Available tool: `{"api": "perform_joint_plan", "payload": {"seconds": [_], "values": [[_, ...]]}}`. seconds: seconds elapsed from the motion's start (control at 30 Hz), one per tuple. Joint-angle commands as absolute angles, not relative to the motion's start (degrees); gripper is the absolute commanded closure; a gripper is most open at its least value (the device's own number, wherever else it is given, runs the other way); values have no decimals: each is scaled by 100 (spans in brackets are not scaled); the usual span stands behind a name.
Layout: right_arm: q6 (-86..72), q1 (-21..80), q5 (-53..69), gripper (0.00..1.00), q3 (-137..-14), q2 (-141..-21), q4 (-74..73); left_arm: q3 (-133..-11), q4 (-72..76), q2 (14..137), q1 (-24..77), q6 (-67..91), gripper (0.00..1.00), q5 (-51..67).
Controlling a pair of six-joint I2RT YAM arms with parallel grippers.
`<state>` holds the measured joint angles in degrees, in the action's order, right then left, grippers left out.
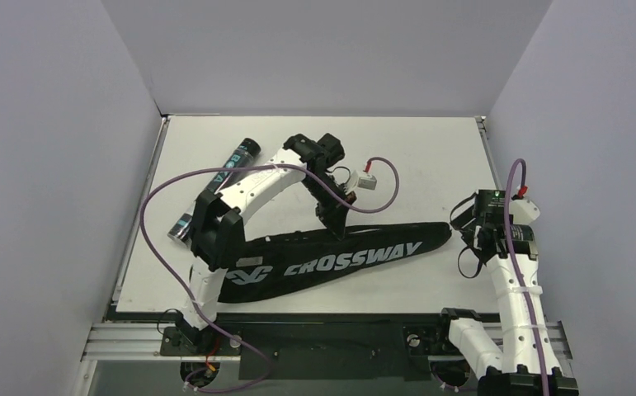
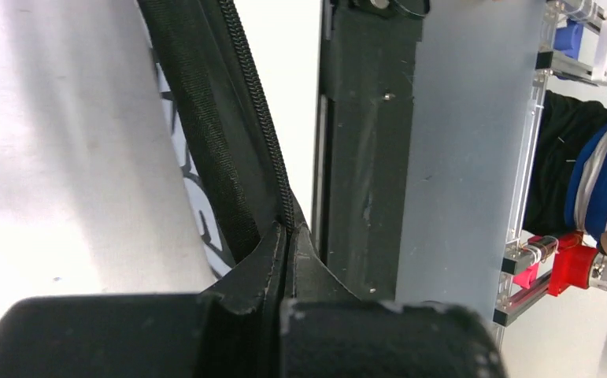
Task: Pack up the badminton gear
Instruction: Place the racket bag at the center of the board.
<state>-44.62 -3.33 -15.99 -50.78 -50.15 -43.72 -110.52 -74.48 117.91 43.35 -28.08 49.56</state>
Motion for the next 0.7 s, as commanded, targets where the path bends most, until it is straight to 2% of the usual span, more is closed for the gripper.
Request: {"api": "perform_joint_plan", "payload": {"seconds": [0.0, 0.1, 0.2, 0.3, 0.37, 0.4, 0.47, 0.67], "values": [[-4376, -480, -1561, 27, -5185, -5111, -4642, -11963, -7868, 12302, 3948, -3231, 100, 4908], [-4404, -492, -1320, 27, -5055, -5171, -4397, -12595, -7862, 12785, 3826, -3318, 100, 4041], [-4403, -492, -819, 20, -4880, -5152, -3910, -12869, -7624, 12983, 3729, -3385, 95, 3397], [-4364, -492, -530, 13, -4769, -5182, -3624, -12851, -7201, 12967, 3677, -3330, 81, 2766], [-4316, -492, -379, 11, -4768, -5248, -3507, -12878, -6909, 12945, 3624, -3224, 64, 2499], [-4289, -492, -319, 10, -4798, -5293, -3467, -12908, -6776, 12932, 3596, -3102, 46, 2449], [-4248, -497, -234, 10, -4847, -5312, -3414, -13097, -6637, 12878, 3485, -2862, 36, 2412], [-4125, -460, -62, 8, -5022, -5307, -3229, -13562, -6708, 12346, 3073, -2194, 31, 2401]]}}
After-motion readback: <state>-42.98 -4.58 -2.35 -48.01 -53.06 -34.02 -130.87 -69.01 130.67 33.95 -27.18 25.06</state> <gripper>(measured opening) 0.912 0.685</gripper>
